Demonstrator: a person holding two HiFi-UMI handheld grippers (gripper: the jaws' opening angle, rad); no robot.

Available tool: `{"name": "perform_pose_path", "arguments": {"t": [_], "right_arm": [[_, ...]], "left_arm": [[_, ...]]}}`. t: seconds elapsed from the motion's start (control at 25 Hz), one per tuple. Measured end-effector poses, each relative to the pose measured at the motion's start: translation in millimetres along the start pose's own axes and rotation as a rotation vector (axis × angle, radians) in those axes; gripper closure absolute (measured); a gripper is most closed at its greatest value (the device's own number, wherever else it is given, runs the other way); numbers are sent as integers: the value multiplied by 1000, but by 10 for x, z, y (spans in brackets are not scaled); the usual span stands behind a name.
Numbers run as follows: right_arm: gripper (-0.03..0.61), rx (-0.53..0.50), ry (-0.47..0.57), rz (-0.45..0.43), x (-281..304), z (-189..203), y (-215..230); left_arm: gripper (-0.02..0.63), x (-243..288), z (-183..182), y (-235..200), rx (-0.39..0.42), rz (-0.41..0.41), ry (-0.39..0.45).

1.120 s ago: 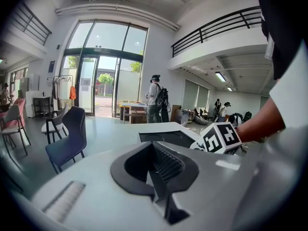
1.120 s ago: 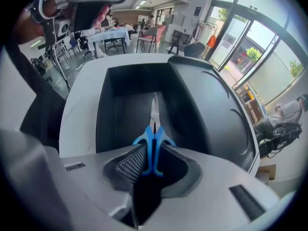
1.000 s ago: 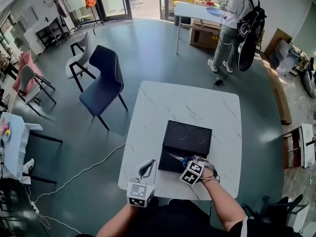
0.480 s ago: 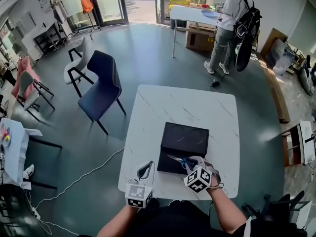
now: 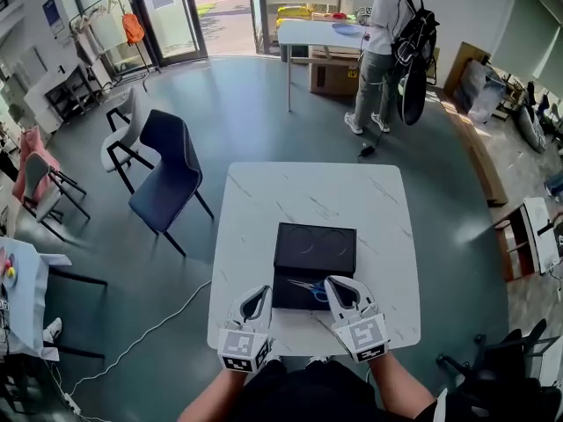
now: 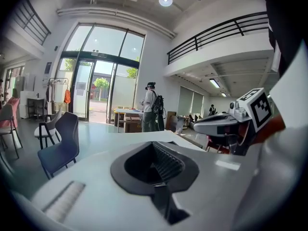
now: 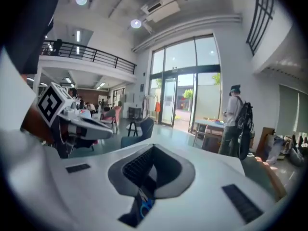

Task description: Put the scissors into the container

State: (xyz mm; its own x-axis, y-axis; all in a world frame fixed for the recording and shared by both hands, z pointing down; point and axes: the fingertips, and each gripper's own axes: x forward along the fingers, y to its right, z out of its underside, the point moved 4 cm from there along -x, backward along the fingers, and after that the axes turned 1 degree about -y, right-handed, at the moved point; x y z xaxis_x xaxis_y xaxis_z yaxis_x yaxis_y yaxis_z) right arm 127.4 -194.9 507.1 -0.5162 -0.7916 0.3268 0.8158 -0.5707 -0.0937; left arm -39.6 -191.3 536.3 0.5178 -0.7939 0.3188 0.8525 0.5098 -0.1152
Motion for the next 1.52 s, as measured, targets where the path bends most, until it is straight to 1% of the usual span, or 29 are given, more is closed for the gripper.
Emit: {"name": "perform_pose_path", "arguments": {"t": [0.12, 0.2, 0.32, 0.44, 0.52, 0.76, 1.12, 1.4, 1.52], "right_arm": [[571, 67, 108, 80, -174, -197, 59], [571, 67, 154, 131, -276, -290, 100], [571, 21, 178, 172, -418, -388, 155], [571, 59, 197, 214, -540, -369, 211], [572, 91, 203, 238, -588, -312, 247], [572, 95, 208, 255, -699, -258, 232], [572, 82, 227, 272, -773, -320, 196], [572, 70, 239, 261, -812, -329, 144], [572, 66, 255, 268, -829, -362, 156]], "left_arm": [[604, -10, -182, 25, -1, 8, 38], [603, -16, -297, 43, -12, 23, 60], [603, -28, -464, 78, -5, 41, 94], [604, -66, -489, 92, 13, 51, 102], [603, -55, -452, 101, 10, 59, 95], [604, -54, -396, 216, 26, 78, 82], [603, -92, -423, 286, 50, 76, 97], [604, -127, -357, 323, 37, 76, 85], [604, -114, -347, 276, 25, 58, 85]]}}
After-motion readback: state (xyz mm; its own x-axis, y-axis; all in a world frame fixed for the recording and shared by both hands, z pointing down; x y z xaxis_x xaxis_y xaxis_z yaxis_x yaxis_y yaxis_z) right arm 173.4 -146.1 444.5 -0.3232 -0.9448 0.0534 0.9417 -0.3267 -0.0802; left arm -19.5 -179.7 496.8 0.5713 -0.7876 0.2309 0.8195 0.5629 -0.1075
